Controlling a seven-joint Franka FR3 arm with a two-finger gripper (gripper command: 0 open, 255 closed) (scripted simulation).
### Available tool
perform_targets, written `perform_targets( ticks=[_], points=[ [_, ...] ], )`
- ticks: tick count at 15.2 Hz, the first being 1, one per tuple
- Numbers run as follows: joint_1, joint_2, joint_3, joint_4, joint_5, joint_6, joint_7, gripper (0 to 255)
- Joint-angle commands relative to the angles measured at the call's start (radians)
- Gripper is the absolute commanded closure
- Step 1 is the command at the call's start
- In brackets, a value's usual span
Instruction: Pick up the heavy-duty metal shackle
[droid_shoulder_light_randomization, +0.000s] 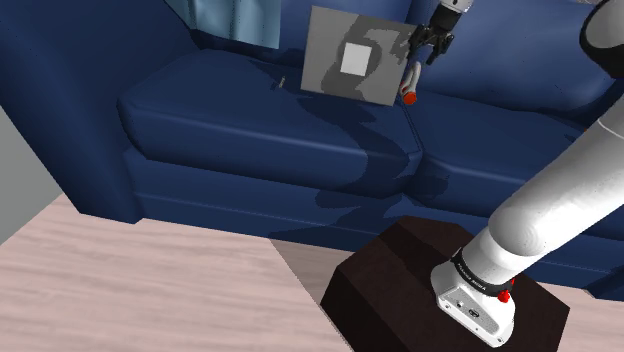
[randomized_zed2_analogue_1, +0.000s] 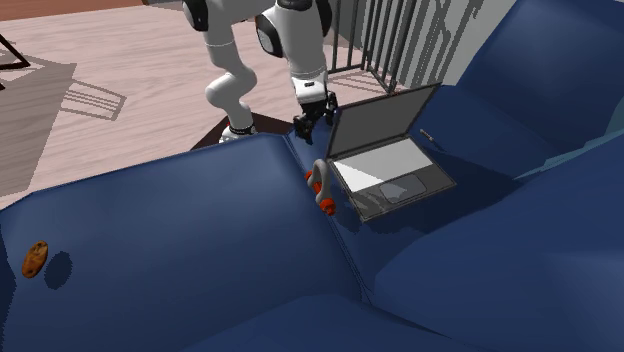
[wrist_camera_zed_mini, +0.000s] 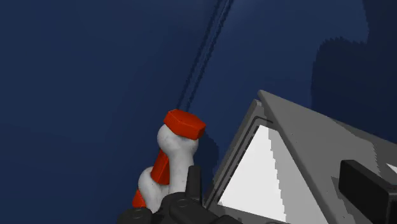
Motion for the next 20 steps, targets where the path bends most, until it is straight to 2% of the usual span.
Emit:
perform_targets(
  ticks=[1, 5, 14, 15, 20],
  points=[
    [-0.024, 0.075, -0.025, 0.074, 0.049, -0.013, -0.009, 0],
    [-0.091, 0.217, -0.062, 0.226, 0.147, -0.058, -0.028, 0],
    [-0.083, 0.206, -0.057, 0.109, 0.147, 0.046, -0.046, 0],
    [-0.083, 0.205, -0.057, 0.109, 0.147, 0.046, -0.046, 255],
    [-0.083, 0.204, -0.058, 0.109, 0.146, 0.046, -0.046, 255]
  ],
)
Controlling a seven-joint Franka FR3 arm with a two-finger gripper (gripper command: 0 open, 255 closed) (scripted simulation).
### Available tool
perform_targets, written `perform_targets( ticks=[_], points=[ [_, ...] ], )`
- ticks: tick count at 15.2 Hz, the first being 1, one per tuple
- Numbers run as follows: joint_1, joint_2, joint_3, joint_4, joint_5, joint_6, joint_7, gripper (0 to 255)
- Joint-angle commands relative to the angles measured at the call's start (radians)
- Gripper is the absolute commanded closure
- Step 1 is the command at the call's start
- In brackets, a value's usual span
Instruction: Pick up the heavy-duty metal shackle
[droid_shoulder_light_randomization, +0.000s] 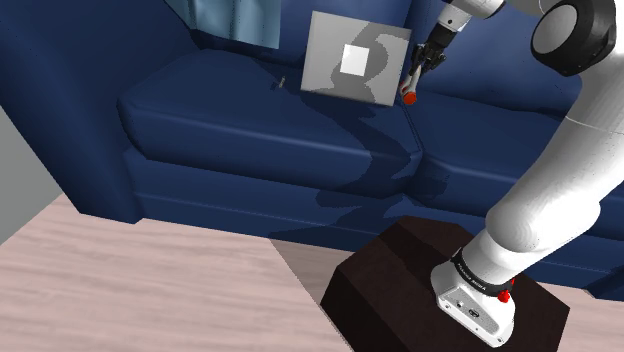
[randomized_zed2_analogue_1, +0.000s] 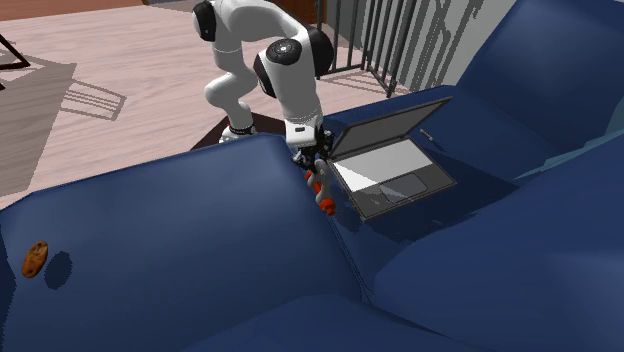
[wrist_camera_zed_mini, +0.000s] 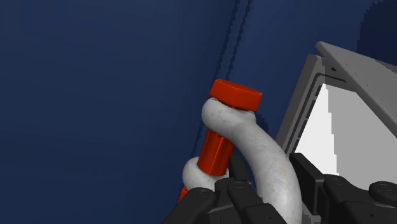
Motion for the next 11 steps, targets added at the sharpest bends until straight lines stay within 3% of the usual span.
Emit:
perform_targets(
  ticks=[1, 4, 11],
  points=[
    [0.0, 0.0, 0.0, -0.001, 0.0, 0.0, 0.0, 255],
    [0.0, 0.002, 0.0, 0.0, 0.001, 0.0, 0.0, 255],
    [-0.008, 0.012, -0.003, 0.107, 0.001, -0.095, 0.017, 255]
  ],
)
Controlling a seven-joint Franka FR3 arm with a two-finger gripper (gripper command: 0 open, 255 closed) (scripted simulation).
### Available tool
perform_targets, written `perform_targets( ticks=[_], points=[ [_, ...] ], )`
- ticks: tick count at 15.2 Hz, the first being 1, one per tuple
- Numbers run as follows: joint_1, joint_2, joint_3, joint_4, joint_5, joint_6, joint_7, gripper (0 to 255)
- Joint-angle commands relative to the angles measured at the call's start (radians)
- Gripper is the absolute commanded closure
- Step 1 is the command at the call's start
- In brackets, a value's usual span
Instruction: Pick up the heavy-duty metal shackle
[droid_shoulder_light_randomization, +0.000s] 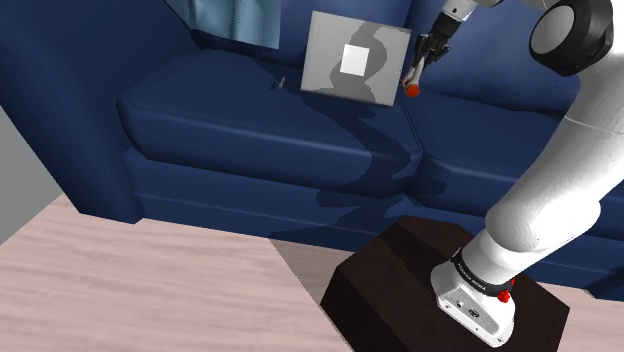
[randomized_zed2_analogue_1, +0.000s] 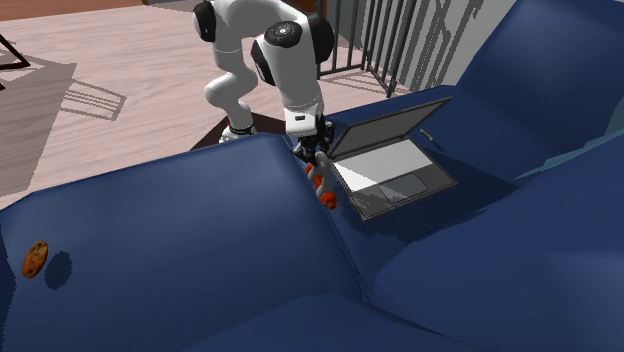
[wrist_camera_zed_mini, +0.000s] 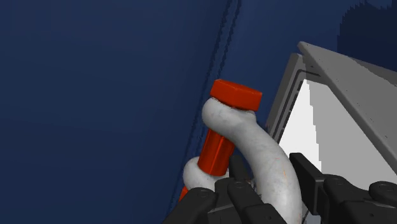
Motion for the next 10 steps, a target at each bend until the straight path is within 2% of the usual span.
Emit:
perform_targets(
  ticks=[1, 8, 10],
  points=[
    [-0.004, 0.006, -0.001, 0.036, 0.002, -0.03, 0.004, 255],
    [-0.019, 0.034, -0.004, 0.169, 0.011, -0.135, 0.019, 255],
    [-0.02, 0.035, -0.004, 0.172, 0.012, -0.138, 0.019, 255]
  ],
)
